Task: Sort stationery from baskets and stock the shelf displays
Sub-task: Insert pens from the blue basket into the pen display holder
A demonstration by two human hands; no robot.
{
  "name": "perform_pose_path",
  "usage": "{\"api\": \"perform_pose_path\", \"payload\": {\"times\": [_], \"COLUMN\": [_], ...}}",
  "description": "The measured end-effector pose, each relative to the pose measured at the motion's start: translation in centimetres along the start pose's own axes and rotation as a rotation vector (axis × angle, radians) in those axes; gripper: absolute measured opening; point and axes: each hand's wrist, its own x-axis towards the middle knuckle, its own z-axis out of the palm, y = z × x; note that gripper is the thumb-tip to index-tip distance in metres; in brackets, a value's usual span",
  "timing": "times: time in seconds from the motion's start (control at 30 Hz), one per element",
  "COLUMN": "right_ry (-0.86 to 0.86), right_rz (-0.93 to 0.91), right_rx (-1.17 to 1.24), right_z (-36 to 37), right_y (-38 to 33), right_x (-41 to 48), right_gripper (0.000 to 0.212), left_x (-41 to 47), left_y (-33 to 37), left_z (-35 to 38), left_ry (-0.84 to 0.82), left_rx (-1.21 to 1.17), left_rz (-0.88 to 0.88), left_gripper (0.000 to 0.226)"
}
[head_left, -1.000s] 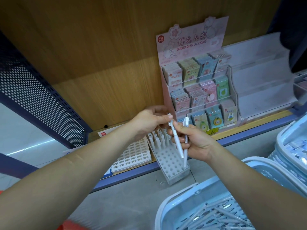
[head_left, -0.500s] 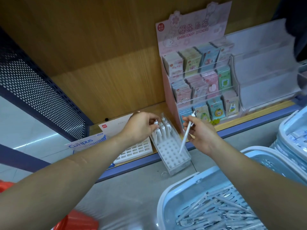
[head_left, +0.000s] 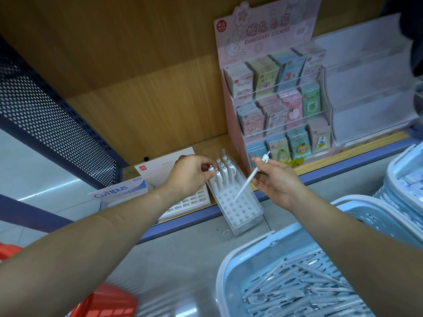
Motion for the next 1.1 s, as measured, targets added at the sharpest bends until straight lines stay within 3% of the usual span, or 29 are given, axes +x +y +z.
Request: {"api": "perform_pose_path", "payload": {"times": [0.2,0.37,0.53,0.67,0.8,0.87,1.0,1.1], "right_ry": [-0.025,0.005,0.034,-0.006,-0.068,-0.110,-0.198,-0.239], "right_rz": [-0.017,-0.041,-0.035,-0.065,-0.177,-0.227,-0.288,-0.307], "right_rx": [-0.001,-0.014,0.009,-0.014,-0.172,-0.256,-0.412,-0.458], "right_z": [-0.2,-0.2,-0.4,0.0,0.9,1.4,2.3,2.4], "right_y": [0.2,0.2,0.2,0.1,-0.6,-1.1,-1.5,-1.1], "right_x": [0.1,0.2,0.5,-0.1,-0.8,-1.0,-1.1,-1.0], "right_gripper": [0.014,0.012,0.039,0.033,0.031,0.032,0.037,0.042], "left_x": [0.1,0.3,0.5,1.0,1.3,1.5,2.1,2.2], "left_y": [-0.7,-0.2,0.4,0.9,2.0,3.4,6.2,6.7], "left_z": [0.3,0.5,1.3,1.4,-0.4,-1.4,-1.8,-1.5], "left_ry": [-0.030,-0.067,-0.080,-0.108,-0.067,0.009,-0.110,-0.132], "left_rx": [0.205,0.281,0.442,0.517,0.444,0.267,-0.221,-0.247], "left_rz": [0.199,0.149,0.187,0.192,0.150,0.126,0.059,0.043], "left_gripper": [0.021,0.018,0.031,0.030,0.018,0.022,0.013,0.006]}}
